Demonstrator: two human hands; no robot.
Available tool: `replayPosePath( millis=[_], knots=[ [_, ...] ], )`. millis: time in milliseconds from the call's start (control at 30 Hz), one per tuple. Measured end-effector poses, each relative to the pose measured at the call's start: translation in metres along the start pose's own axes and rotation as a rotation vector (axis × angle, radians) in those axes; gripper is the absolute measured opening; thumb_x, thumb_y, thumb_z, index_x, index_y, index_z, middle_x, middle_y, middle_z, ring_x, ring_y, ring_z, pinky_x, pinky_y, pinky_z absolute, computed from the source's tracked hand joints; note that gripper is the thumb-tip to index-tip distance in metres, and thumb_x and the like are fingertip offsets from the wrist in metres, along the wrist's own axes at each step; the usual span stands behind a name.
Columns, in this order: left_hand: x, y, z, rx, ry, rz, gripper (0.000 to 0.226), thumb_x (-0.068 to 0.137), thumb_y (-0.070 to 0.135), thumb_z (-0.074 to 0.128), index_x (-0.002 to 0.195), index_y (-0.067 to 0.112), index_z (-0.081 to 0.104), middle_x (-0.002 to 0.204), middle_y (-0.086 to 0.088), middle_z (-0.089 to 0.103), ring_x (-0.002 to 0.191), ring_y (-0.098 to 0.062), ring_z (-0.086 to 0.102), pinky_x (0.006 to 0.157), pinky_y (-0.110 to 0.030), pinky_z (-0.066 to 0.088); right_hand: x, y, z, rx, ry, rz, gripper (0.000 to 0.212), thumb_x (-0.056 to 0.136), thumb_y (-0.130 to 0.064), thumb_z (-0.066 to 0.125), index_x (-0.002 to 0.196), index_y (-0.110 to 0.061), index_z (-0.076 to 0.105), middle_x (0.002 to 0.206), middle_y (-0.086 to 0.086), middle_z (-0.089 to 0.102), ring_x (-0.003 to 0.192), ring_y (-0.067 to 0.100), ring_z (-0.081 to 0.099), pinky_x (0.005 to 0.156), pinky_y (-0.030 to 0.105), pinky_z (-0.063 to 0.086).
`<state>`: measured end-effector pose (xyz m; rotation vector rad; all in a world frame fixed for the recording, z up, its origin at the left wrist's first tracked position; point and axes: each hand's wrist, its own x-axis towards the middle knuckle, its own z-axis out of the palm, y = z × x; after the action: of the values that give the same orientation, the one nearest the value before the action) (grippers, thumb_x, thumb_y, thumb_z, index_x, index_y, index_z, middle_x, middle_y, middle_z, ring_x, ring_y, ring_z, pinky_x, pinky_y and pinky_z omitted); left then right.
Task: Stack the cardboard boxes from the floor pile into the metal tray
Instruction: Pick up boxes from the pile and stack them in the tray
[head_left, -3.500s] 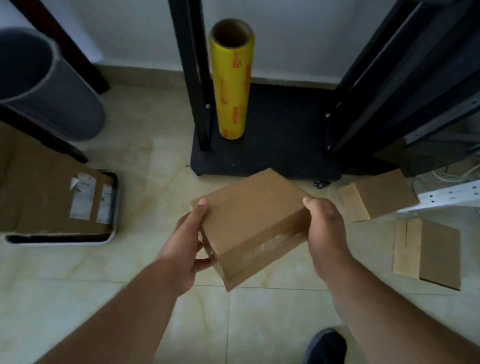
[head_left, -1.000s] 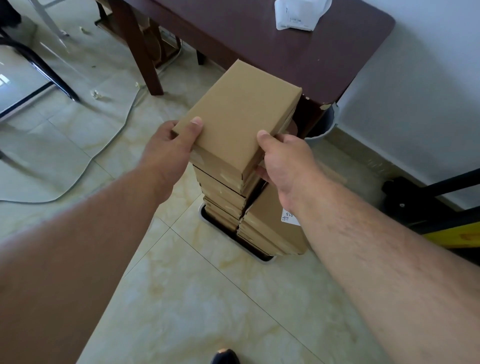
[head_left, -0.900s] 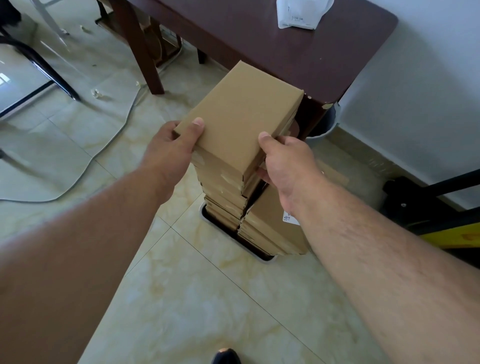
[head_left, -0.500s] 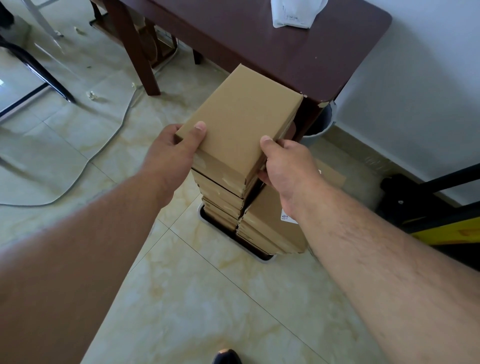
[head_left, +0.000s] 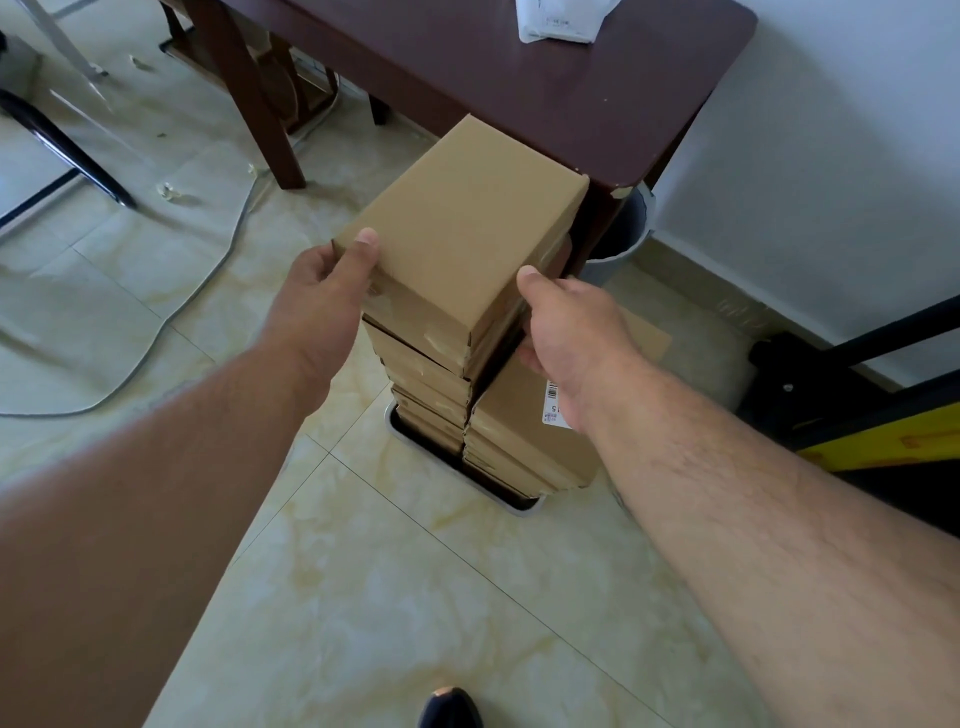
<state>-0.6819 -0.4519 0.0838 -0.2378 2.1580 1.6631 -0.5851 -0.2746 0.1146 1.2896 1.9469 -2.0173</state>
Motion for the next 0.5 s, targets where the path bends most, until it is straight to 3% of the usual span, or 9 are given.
replayPosePath(
  millis=[100, 200, 333, 500],
  knots=[
    [-0.005, 0.002, -0.002, -0.019, 0.046, -0.028, 0.059, 0.082, 0.080, 0.050, 0.126, 0.042, 0.057, 0.132, 0.018, 0.061, 0.131, -0.009, 0.055, 0.119, -0.051, 0.037, -0.004, 0.003, -0.008, -0.008, 0.008, -0.009, 0.031, 0.096, -0.048, 0.059, 0.101, -0.020, 0.070, 0.101, -0.003, 0.074, 0.105, 0.025, 0.069, 0.100, 0.048, 0.055],
    [-0.013, -0.003, -0.001, -0.039, 0.116, -0.075, 0.070, 0.083, 0.081, 0.048, 0.140, 0.040, 0.055, 0.133, 0.014, 0.059, 0.130, -0.012, 0.054, 0.117, -0.052, 0.038, -0.013, 0.007, -0.025, -0.019, 0.010, -0.003, 0.026, 0.101, -0.047, 0.055, 0.085, -0.027, 0.061, 0.096, -0.007, 0.065, 0.105, 0.018, 0.064, 0.101, 0.045, 0.054],
    [-0.051, -0.034, -0.001, 0.045, 0.167, -0.145, 0.078, 0.076, 0.082, 0.049, 0.139, 0.035, 0.054, 0.129, 0.007, 0.061, 0.130, -0.020, 0.056, 0.116, -0.055, 0.041, -0.027, 0.019, -0.052, -0.011, 0.005, -0.014, 0.031, 0.101, -0.047, 0.054, 0.095, -0.018, 0.064, 0.118, 0.007, 0.068, 0.108, 0.020, 0.066, 0.099, 0.048, 0.057],
    [-0.114, -0.074, 0.030, 0.120, 0.049, -0.239, 0.037, 0.084, 0.073, 0.061, 0.100, 0.039, 0.064, 0.117, 0.010, 0.069, 0.122, -0.021, 0.063, 0.113, -0.055, 0.045, -0.044, 0.051, -0.099, 0.038, -0.004, -0.016, 0.028, 0.103, -0.040, 0.053, 0.099, -0.020, 0.072, 0.086, -0.016, 0.077, 0.082, 0.001, 0.071, 0.092, 0.038, 0.060]
  ],
)
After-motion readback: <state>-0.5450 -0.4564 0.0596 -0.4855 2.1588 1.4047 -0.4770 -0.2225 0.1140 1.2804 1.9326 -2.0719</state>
